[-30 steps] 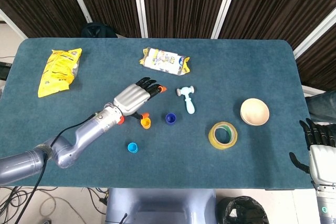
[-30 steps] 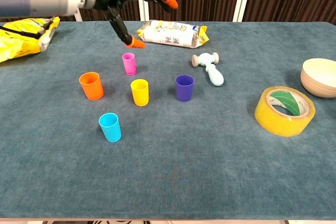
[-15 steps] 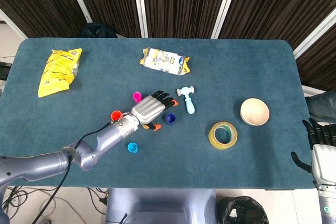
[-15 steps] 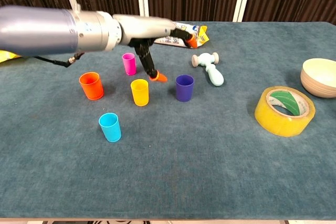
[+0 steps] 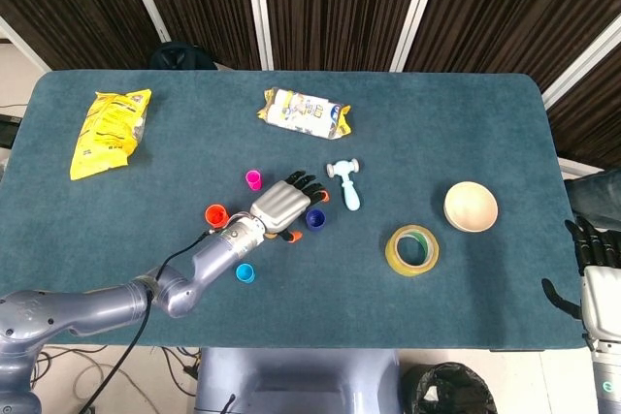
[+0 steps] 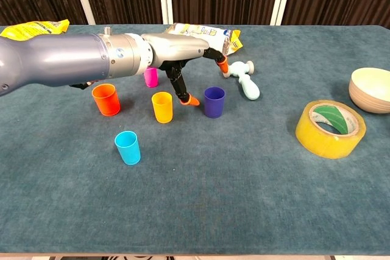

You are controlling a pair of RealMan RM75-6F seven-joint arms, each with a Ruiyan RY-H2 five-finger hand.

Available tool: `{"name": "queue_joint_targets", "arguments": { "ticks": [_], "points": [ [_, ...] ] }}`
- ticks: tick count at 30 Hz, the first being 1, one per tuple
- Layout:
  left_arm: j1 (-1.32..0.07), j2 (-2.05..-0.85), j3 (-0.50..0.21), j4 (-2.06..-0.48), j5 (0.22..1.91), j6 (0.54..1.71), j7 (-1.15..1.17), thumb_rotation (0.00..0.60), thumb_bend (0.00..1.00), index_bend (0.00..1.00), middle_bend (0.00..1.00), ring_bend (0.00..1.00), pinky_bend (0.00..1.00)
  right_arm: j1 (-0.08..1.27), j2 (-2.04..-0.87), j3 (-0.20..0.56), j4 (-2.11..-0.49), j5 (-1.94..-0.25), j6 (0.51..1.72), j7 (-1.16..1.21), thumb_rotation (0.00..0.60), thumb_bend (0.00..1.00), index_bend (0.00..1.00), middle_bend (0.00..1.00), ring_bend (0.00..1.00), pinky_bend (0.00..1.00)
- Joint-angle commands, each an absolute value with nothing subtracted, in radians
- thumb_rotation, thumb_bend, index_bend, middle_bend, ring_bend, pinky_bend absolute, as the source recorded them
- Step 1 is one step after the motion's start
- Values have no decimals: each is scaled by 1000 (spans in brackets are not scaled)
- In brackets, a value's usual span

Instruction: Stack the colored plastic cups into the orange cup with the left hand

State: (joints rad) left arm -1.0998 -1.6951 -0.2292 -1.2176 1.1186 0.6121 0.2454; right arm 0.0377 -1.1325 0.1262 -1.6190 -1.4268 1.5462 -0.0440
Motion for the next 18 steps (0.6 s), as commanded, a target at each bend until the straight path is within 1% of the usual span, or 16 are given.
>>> {"name": "queue_joint_targets", "arguments": {
  "ticks": [1,12,18],
  "points": [
    [-1108,-1710,-221,-1199,1112,615,264,600,219,229,125,0,2,36,-1132,128,-1619,-1424,1549,-43,600,324,86,78,126,85],
    [-1130,-1763,-221,-1136,1080,611,281,600,220,263,127,0,2,37,-1135,130,-1614,-1417,1544,-46,600,324,86,78,126,84],
    [-1145,-1792,-212,-1112,1082,603,290,600,238,316,137,0,2,37,-1135,131,-1614,-1416,1544,-43,600,324,86,78,126,84]
  ]
}}
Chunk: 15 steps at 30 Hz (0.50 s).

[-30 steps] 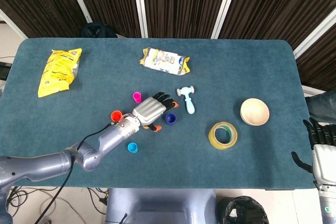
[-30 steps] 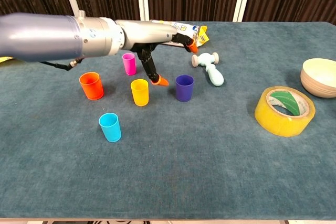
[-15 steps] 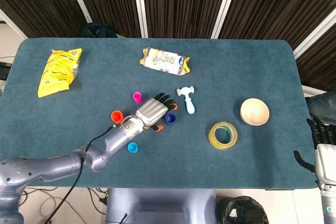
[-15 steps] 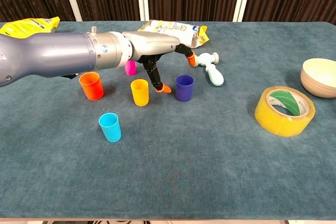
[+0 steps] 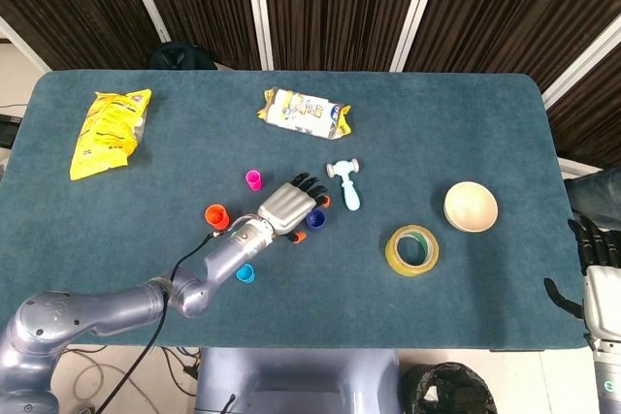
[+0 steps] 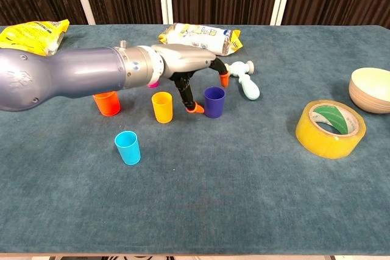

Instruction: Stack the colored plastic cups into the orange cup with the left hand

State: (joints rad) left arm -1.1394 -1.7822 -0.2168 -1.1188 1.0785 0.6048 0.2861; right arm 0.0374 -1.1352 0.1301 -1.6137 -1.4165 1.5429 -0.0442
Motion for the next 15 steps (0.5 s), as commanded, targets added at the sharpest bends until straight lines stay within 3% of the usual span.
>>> {"name": "queue_joint_targets", "arguments": {
  "ticks": [1,15],
  "points": [
    [-1146,-1794,-211,-1109,1083,603,291,600,241,323,138,0,2,37,-1135,132,-1614,-1415,1545,-43,600,324,86,78,126,85],
    [-1144,-1810,-203,-1083,1091,631,298,600,293,419,162,0,2,35,-1135,135,-1619,-1414,1548,-33,600,325,86,78,126,85]
  ]
}}
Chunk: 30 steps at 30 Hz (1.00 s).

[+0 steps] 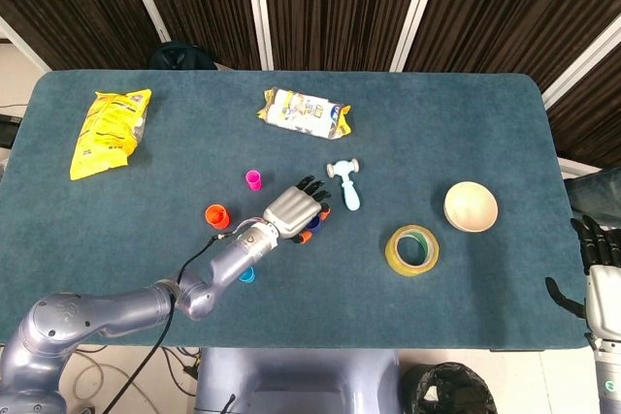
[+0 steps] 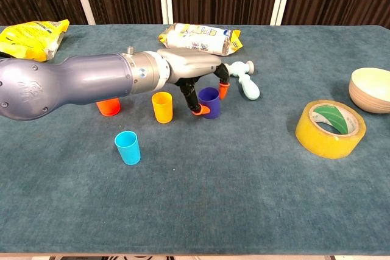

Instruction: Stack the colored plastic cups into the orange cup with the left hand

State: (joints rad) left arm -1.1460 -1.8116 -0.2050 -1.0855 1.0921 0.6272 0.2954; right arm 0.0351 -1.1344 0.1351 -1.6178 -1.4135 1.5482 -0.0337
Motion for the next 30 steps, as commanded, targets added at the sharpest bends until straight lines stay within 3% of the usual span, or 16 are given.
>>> {"name": "queue_joint_targets", "arguments": {
  "ticks": [1,16,22,30],
  "points": [
    [-1143,-1810,-203,-1082,1090,632,299,600,298,420,164,0,2,35,-1135,135,-1619,-1414,1548,-33,600,324,86,78,126,85],
    [-1150,-1721,-236,-1184,1101,687,340,600,371,460,180,0,8,37,-1142,136,-1620,-1405,1540,-35,600,324,86,78,126,85],
    [-1141,-1561,-241,-1345,1071,706,438,600,375,462,184,0,11,37,-1142,135,-1622,-1408,1542,-37,600,324,86,78,126,84],
    [-1082,-1247,-157,-1647,973,706,585,600,375,462,184,0,9,39,-1148,129,-1626,-1412,1536,-52,600,325,86,78,126,85]
  ]
}}
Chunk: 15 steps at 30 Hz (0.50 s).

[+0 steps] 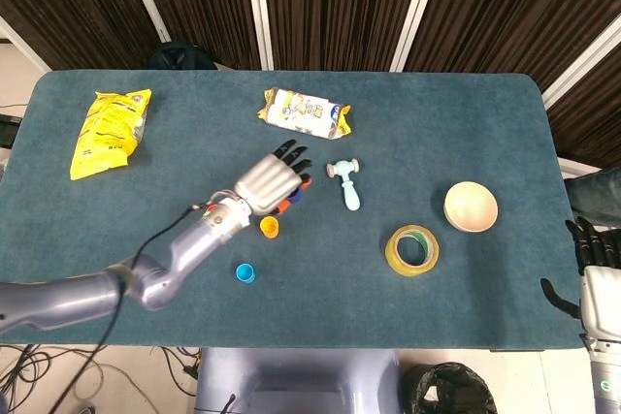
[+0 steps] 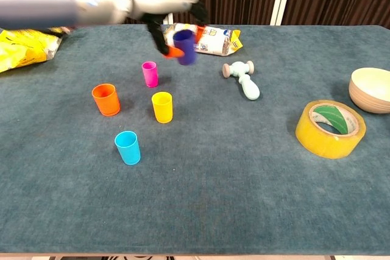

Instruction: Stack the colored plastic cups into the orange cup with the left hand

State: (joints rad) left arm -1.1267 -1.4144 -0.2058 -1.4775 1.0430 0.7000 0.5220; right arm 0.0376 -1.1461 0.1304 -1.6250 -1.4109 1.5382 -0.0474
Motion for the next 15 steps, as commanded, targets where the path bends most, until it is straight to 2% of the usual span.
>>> {"name": "queue_joint_targets", "arguments": {
  "ticks": [1,4,8,15],
  "points": [
    [-1073,-1219,-151,-1673,963,709,586,600,375,462,184,0,9,39,-1149,128,-1626,-1412,1536,-53,600,325,85,78,126,84],
    [-1040,-1106,-120,-1764,945,729,600,600,375,463,184,0,8,40,-1153,128,-1625,-1410,1533,-60,600,324,86,78,126,85],
    [-999,-1027,-100,-1822,948,750,568,600,375,459,184,0,8,43,-1158,127,-1625,-1410,1528,-68,600,324,86,78,126,85],
    [-946,-1025,-73,-1782,1006,759,490,600,375,453,184,0,8,44,-1164,124,-1624,-1412,1527,-77,600,325,86,78,126,84]
  ]
}}
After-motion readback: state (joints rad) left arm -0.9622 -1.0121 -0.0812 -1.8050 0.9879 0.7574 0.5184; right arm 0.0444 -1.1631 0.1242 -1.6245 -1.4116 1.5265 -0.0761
